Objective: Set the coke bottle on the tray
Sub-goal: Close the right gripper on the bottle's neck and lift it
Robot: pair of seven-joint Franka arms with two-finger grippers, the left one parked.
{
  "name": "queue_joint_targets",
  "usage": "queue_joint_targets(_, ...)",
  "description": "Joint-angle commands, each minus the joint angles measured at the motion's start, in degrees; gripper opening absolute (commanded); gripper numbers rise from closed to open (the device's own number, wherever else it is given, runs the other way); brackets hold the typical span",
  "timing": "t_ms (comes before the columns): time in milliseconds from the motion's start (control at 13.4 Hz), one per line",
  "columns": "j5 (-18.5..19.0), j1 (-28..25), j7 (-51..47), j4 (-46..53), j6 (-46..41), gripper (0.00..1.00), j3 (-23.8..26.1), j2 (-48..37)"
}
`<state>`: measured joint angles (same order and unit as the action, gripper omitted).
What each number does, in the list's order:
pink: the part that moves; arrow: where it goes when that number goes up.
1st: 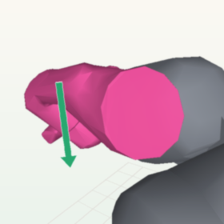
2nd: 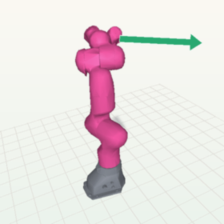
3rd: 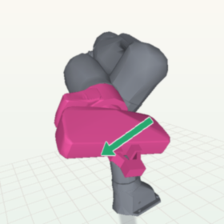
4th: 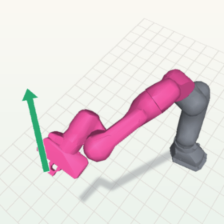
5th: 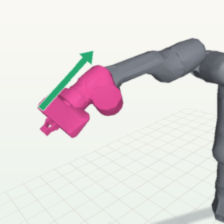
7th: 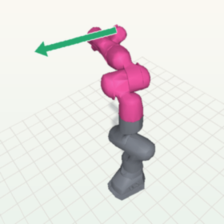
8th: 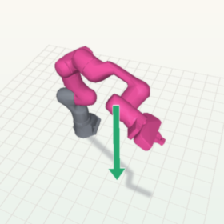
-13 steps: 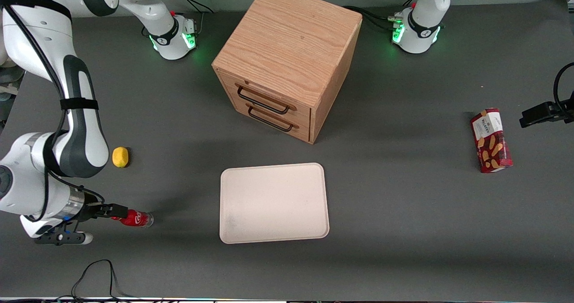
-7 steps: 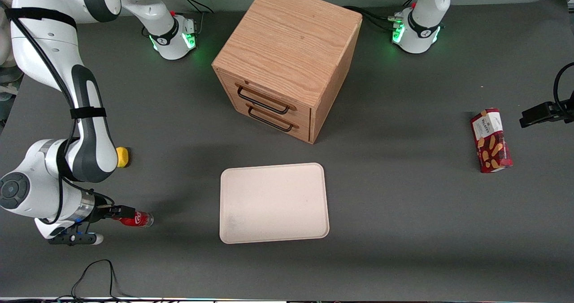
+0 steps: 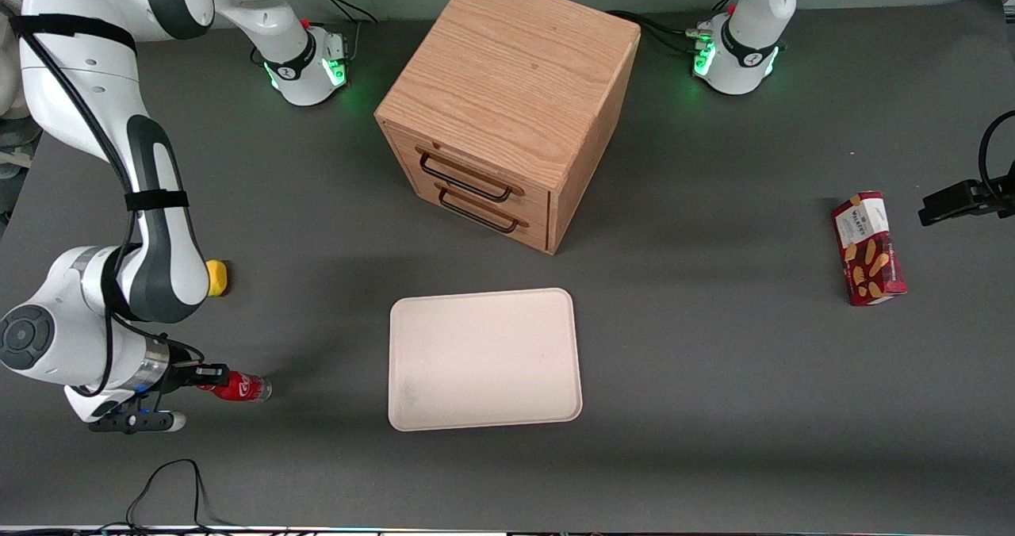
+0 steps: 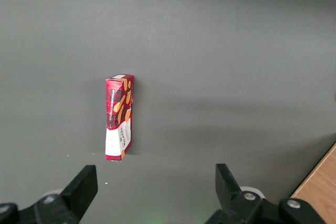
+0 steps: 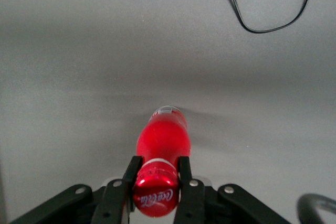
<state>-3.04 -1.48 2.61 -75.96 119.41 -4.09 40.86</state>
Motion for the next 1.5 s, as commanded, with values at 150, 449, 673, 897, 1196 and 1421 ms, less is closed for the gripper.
queue_joint_targets(150,-0.83,-0.46,1.79,0.11,0.83,0.00,-0.05,-1.66)
queue_joint_targets(449,1.01,-0.81,1.96,5.36,-7.75,0.00,0.30,-3.60)
queue_joint_targets(673,2.77,-1.69,1.87,16.16,-22.59,0.00,1.27,-3.86)
queue_joint_targets(897,2.95,-1.95,1.00,22.95,-31.85,0.00,4.34,-3.95)
queue_joint_targets(1196,12.67,-5.63,-0.50,28.32,-34.86,0.00,12.58,-4.30)
queue_joint_targets(1421,15.34,-5.73,-9.71,28.33,-33.37,0.00,21.03,-2.64)
